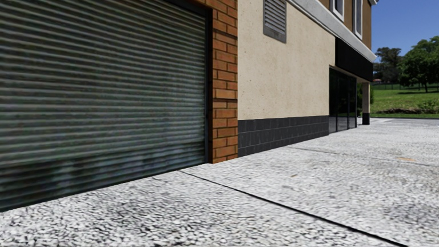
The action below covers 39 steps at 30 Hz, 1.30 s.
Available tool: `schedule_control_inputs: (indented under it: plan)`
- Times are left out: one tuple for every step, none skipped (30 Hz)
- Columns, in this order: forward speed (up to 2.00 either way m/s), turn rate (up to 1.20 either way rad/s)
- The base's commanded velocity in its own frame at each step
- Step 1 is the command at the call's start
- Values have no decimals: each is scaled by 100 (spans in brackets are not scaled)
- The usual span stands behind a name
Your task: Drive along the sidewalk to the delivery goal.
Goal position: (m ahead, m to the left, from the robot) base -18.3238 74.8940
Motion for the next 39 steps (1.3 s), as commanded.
schedule_control_inputs:
  plan:
    - [0,66]
    - [0,66]
    - [0,66]
    - [0,66]
    - [0,66]
    - [0,66]
    - [0,66]
    - [0,66]
    - [0,66]
    - [0,66]
    - [0,66]
    - [0,66]
    - [0,66]
    - [0,66]
    - [0,66]
    - [0,66]
    - [0,66]
    - [0,66]
    - [0,66]
    - [0,66]
    - [0,66]
    - [0,66]
    - [0,66]
    - [0,66]
    - [0,66]
    - [0,66]
    - [0,66]
    - [0,66]
    - [0,66]
    - [0,68]
    - [0,68]
    - [0,68]
    - [0,68]
    - [0,68]
    - [0,68]
    - [0,68]
    - [0,68]
    - [0,68]
    - [0,68]
